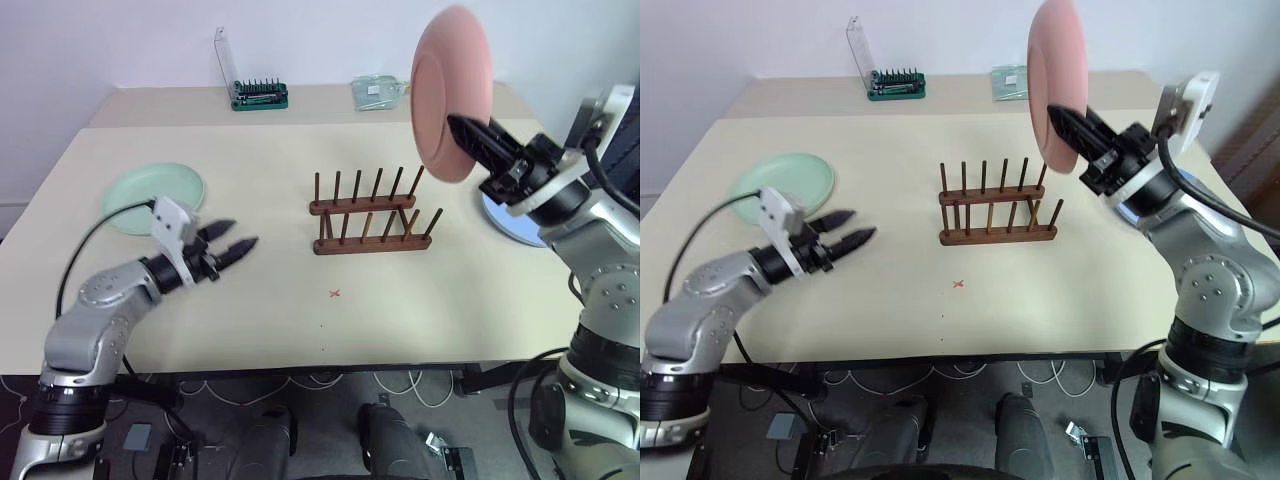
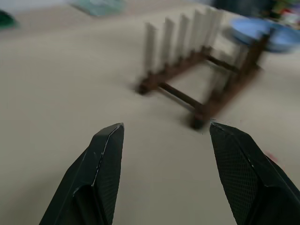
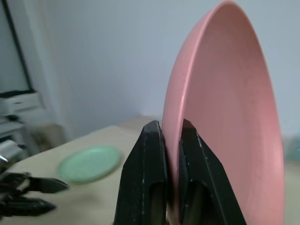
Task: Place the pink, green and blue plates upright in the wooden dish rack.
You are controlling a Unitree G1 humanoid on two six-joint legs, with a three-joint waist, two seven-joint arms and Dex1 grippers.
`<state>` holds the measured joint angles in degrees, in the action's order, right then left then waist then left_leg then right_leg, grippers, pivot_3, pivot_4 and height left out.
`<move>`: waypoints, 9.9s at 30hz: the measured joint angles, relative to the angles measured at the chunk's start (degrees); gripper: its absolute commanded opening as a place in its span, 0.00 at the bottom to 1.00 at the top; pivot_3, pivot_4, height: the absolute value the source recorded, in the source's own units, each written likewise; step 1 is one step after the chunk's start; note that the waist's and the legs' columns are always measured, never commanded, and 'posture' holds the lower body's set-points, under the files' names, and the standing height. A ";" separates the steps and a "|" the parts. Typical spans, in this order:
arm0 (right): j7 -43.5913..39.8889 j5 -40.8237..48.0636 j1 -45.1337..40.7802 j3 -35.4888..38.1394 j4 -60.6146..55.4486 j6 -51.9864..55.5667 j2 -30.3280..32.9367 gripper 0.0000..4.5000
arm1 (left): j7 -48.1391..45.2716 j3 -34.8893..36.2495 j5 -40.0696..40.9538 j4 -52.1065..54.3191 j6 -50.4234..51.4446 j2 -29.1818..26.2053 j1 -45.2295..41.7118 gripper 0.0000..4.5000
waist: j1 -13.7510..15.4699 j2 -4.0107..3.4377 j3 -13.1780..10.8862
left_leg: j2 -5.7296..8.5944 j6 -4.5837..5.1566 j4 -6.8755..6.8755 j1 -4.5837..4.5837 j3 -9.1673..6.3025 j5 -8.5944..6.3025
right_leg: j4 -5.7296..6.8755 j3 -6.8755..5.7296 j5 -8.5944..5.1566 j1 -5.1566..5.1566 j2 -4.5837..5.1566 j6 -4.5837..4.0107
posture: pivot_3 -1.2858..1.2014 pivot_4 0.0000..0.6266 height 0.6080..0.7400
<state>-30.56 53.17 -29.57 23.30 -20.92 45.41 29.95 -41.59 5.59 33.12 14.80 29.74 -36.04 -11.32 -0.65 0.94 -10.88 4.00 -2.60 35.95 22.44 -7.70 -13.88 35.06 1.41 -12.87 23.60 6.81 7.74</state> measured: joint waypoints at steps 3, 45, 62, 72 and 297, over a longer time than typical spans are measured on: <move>1.88 1.14 0.52 -0.39 0.48 1.42 0.01 0.00 | -1.40 -2.08 0.14 2.20 0.13 0.67 -0.01 0.65 | -0.04 -0.02 -0.03 | 0.00 0.00 0.02 0.03 0.02 0.00 | 0.00 0.01 0.00 0.03 0.01 0.02 | 0.52 0.24 1.00; -5.29 -15.72 -4.71 -12.54 -0.56 -15.87 14.69 0.93 | 33.61 21.05 -4.10 -19.45 -2.82 10.11 -16.30 0.99 | -0.44 -0.10 -0.10 | -0.03 0.01 0.04 -0.02 0.08 0.00 | 0.01 0.00 0.07 0.03 -0.02 0.26 | 0.52 0.24 1.00; -11.42 -30.62 -3.83 -32.24 -2.44 -20.94 6.03 0.93 | 45.36 26.47 -8.76 -46.54 7.38 5.22 -28.04 0.99 | -0.11 0.28 -0.11 | 0.07 -0.04 0.11 0.07 -0.09 0.03 | 0.07 -0.11 0.09 0.05 0.00 0.26 | 0.52 0.24 1.00; -10.68 -34.48 -2.38 -32.25 -2.49 -20.76 5.59 0.93 | 45.79 26.58 -9.24 -51.49 3.35 5.29 -29.76 0.01 | -0.16 0.28 -0.10 | 0.06 -0.06 0.08 0.05 -0.10 0.03 | 0.10 -0.10 0.09 0.09 0.00 0.26 | 0.52 0.24 1.00; 34.98 21.52 -10.04 -17.47 1.17 2.24 -13.59 0.01 | 1.20 -1.36 -11.97 -0.35 -6.84 3.90 2.76 0.76 | -0.37 -0.42 -0.19 | -0.03 0.02 -0.11 0.07 0.01 0.00 | 0.11 0.02 0.12 0.26 -0.03 0.11 | 0.52 0.24 1.00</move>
<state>4.42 74.68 -39.60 5.83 -19.75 47.65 16.37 -40.39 4.23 21.15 14.46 22.90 -32.14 -8.56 -1.03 0.51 -11.07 3.97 -2.57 35.84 22.51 -7.69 -13.87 35.17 1.43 -12.75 23.86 6.78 7.86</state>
